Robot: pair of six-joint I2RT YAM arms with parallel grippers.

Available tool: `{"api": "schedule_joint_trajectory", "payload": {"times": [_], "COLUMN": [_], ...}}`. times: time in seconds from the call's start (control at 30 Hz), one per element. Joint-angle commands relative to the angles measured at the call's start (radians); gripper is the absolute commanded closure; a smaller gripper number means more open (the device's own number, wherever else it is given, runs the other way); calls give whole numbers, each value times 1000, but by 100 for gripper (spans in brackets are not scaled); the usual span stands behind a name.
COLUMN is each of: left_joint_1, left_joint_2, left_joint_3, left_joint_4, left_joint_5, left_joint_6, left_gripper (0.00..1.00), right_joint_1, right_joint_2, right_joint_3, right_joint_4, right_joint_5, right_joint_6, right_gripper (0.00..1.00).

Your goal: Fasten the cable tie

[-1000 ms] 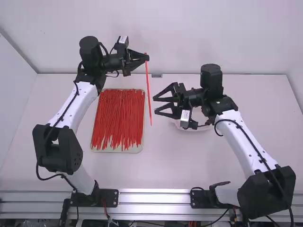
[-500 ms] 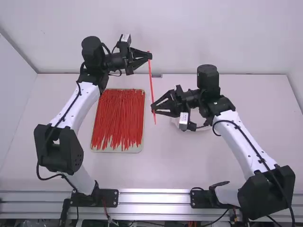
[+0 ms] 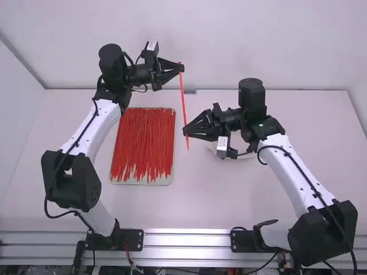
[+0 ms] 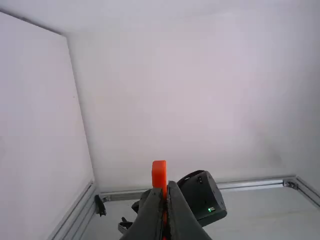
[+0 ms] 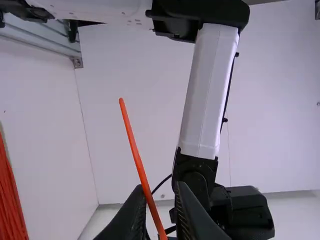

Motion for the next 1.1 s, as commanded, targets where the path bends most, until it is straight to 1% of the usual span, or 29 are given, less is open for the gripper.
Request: {"api": "schedule_joint_trajectory", "payload": {"times": [0.0,0.3,0.63,0.77,0.8,0.83,0.9,1.07], "left_joint_1": [-3,-10,-34,-33,-30,-29,-27,-26], "left_joint_2": [-2,-2,-2,-2,-2,-2,-2,-2], "left_joint_3": [22,22,22,22,22,22,22,22], "left_joint_4": [8,0,0,0,0,0,0,0], "left_joint_5": [22,19,-1,-16,-16,-16,-16,-16], "left_joint_6": [5,15,16,41,38,38,34,35], "left_gripper": [98,98,98,98,98,98,98,98], "right_joint_1": [-14,-31,-29,-29,-29,-30,-36,-36], "right_joint_2": [6,6,6,6,6,6,6,6], "right_joint_3": [-8,-8,-8,-8,-8,-8,-8,-8], "right_joint_4": [3,3,33,32,32,32,32,24], "right_joint_5": [-7,-7,-6,-6,-6,-6,-7,-6], "right_joint_6": [2,2,3,3,6,5,6,7], "right_gripper": [84,84,84,90,93,94,99,100]}}
